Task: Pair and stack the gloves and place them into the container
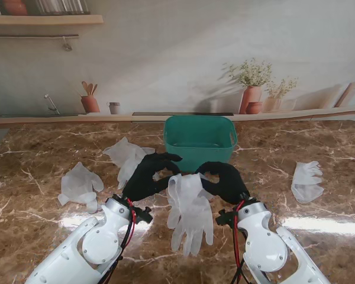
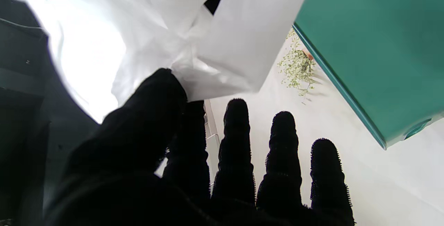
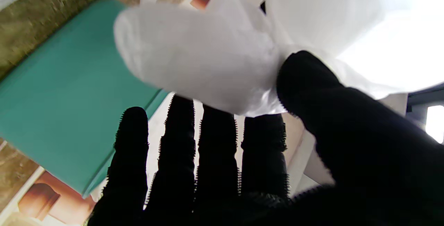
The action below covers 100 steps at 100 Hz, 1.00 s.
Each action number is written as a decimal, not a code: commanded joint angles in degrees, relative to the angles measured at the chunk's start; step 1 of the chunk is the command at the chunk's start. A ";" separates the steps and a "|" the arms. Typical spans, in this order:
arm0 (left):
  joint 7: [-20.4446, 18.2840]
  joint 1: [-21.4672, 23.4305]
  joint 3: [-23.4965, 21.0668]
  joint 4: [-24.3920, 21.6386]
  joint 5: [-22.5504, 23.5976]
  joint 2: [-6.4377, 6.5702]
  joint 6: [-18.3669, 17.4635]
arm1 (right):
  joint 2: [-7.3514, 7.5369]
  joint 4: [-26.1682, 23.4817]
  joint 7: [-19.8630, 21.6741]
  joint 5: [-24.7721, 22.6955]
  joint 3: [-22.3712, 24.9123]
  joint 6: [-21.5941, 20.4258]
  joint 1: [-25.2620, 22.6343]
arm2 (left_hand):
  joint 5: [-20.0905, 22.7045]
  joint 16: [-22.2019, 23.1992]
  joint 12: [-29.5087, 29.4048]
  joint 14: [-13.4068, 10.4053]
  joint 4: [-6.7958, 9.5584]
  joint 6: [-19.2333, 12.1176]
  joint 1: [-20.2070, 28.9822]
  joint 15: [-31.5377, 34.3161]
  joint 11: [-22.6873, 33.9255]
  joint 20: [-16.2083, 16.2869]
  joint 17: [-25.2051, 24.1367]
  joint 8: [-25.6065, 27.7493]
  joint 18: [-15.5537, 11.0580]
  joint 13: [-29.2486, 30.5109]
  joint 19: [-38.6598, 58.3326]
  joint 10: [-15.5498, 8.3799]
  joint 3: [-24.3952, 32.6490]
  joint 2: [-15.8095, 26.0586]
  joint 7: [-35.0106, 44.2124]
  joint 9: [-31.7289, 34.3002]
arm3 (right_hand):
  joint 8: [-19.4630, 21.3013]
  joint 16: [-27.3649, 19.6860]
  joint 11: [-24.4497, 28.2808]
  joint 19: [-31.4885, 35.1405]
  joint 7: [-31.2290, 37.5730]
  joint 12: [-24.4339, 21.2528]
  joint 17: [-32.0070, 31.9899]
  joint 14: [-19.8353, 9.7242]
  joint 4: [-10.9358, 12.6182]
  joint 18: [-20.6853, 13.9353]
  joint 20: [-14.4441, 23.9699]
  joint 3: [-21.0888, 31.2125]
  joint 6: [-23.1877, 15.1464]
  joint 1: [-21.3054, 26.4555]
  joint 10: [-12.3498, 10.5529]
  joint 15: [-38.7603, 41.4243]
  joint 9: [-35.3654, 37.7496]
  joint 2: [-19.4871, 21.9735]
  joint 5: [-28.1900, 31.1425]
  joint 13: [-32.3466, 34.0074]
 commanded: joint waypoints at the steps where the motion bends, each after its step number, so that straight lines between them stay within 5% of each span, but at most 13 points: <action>1: -0.13 0.70 0.18 -1.17 -0.67 -0.39 1.35 | 0.29 0.77 2.12 0.42 -0.29 1.52 -1.18 | -1.30 1.76 1.28 -1.84 0.31 -0.01 2.33 3.00 1.56 2.10 -0.24 3.27 -2.05 3.16 2.88 -0.46 -1.11 2.77 0.58 5.41 | -0.83 0.58 -0.17 0.32 1.60 0.47 -0.75 0.26 -0.03 -0.28 1.32 -0.26 -0.60 -0.95 0.18 -1.00 -0.52 1.16 -0.21 0.41; 17: -2.20 1.78 -0.32 -3.64 -4.57 -0.31 5.53 | 1.28 0.32 6.99 0.97 0.47 4.89 -2.28 | -0.05 8.75 5.44 1.01 -0.14 2.33 1.32 10.53 3.64 8.20 4.00 4.41 1.13 13.43 10.83 1.88 2.01 1.00 0.22 19.04 | -2.72 -0.22 -1.27 -1.23 -2.08 -0.07 -1.34 1.48 1.67 -0.28 0.27 -3.55 1.69 -4.05 1.14 -2.27 -2.49 2.17 -5.50 0.46; 24: -3.93 2.24 -0.68 -4.61 -6.21 -0.04 7.22 | 1.72 0.14 8.17 -0.49 0.94 5.68 -2.89 | -0.33 10.37 5.00 2.11 -0.23 3.34 1.57 12.71 4.10 9.23 4.59 4.39 1.68 15.57 12.82 3.19 2.38 0.83 0.36 21.91 | 3.55 -0.72 -3.16 -2.07 -26.89 -1.14 -2.07 1.65 8.84 -0.51 -0.32 -7.95 8.37 -9.33 1.46 -3.65 -7.32 6.51 -8.96 -0.97; 40: -4.71 2.51 -0.86 -5.32 -5.87 0.21 10.64 | 2.08 0.22 7.54 -4.69 1.40 4.08 -4.04 | 0.63 12.75 4.56 2.93 -0.39 5.41 0.77 17.25 6.01 11.41 8.01 3.04 3.19 21.44 18.29 4.19 3.92 -0.18 0.74 29.01 | -2.65 -1.08 -6.71 -4.38 -39.21 -3.93 -3.75 0.91 9.22 -1.25 -0.17 -22.40 13.38 -9.47 2.05 -5.71 -19.38 7.80 -23.50 -4.61; 49: -5.15 2.43 -0.78 -5.44 -5.47 0.36 11.96 | 1.88 0.58 5.68 -5.87 1.25 2.01 -4.25 | 0.77 12.95 4.50 2.81 -0.44 6.16 0.62 18.08 6.47 11.58 8.87 2.57 3.35 22.99 19.33 4.13 4.19 -0.34 0.84 30.79 | -4.13 -1.07 -6.52 -4.96 -39.81 -4.86 -3.78 0.78 10.26 -1.16 0.43 -29.36 13.25 -9.30 1.84 -6.01 -21.02 7.19 -24.93 -5.02; 57: -5.81 2.27 -0.74 -5.44 -5.33 0.52 12.84 | 1.45 1.34 2.53 -7.13 0.66 -0.30 -4.05 | 0.85 13.02 4.38 2.76 -0.47 6.54 0.47 18.63 6.72 11.58 9.24 2.14 3.33 24.03 19.93 4.02 4.36 -0.37 0.92 32.06 | -4.79 -1.04 -5.89 -5.20 -39.41 -5.12 -3.69 0.70 10.70 -0.85 0.74 -28.09 12.46 -10.17 1.41 -5.98 -20.50 3.91 -24.59 -4.66; 80: -6.21 2.11 -0.56 -5.61 -5.23 0.57 14.79 | 1.09 3.24 -3.44 -13.60 -1.38 -4.80 -3.08 | 1.06 12.74 3.18 2.60 -0.66 8.48 -0.03 20.68 7.37 11.47 11.32 0.35 3.00 27.73 23.05 3.85 5.32 -0.93 2.14 36.19 | -5.48 -0.95 -4.92 -5.45 -38.31 -5.44 -2.94 0.43 10.21 -0.28 1.29 -28.85 11.18 -6.92 0.58 -5.77 -19.88 3.20 -24.42 -3.76; 97: -7.49 2.19 -0.85 -5.79 -5.20 0.92 15.32 | 0.03 4.95 -9.32 -14.43 -2.87 -7.19 -2.34 | 0.90 12.53 2.83 2.26 -0.75 8.60 -0.36 21.00 7.51 11.16 11.29 -0.07 2.70 28.41 23.31 3.59 5.45 -0.74 2.48 36.73 | 0.50 0.41 -0.45 -3.45 -25.09 -2.91 -1.01 0.24 10.30 0.30 2.86 -30.60 -1.32 1.75 -1.00 -3.07 -9.64 2.73 -10.37 0.53; 100: -7.67 2.24 -0.94 -5.84 -5.18 0.98 15.39 | -0.08 4.93 -9.72 -14.29 -2.82 -7.70 -2.40 | 0.90 12.51 2.79 2.34 -0.73 8.70 -0.30 21.03 7.54 11.11 11.29 -0.13 2.67 28.48 23.31 3.63 5.46 -0.78 2.54 36.80 | -1.59 0.70 -0.38 -3.07 -20.63 -2.18 -0.71 0.11 6.94 0.34 2.95 -25.26 -3.71 2.21 -1.29 -2.70 -7.65 1.47 -8.13 1.32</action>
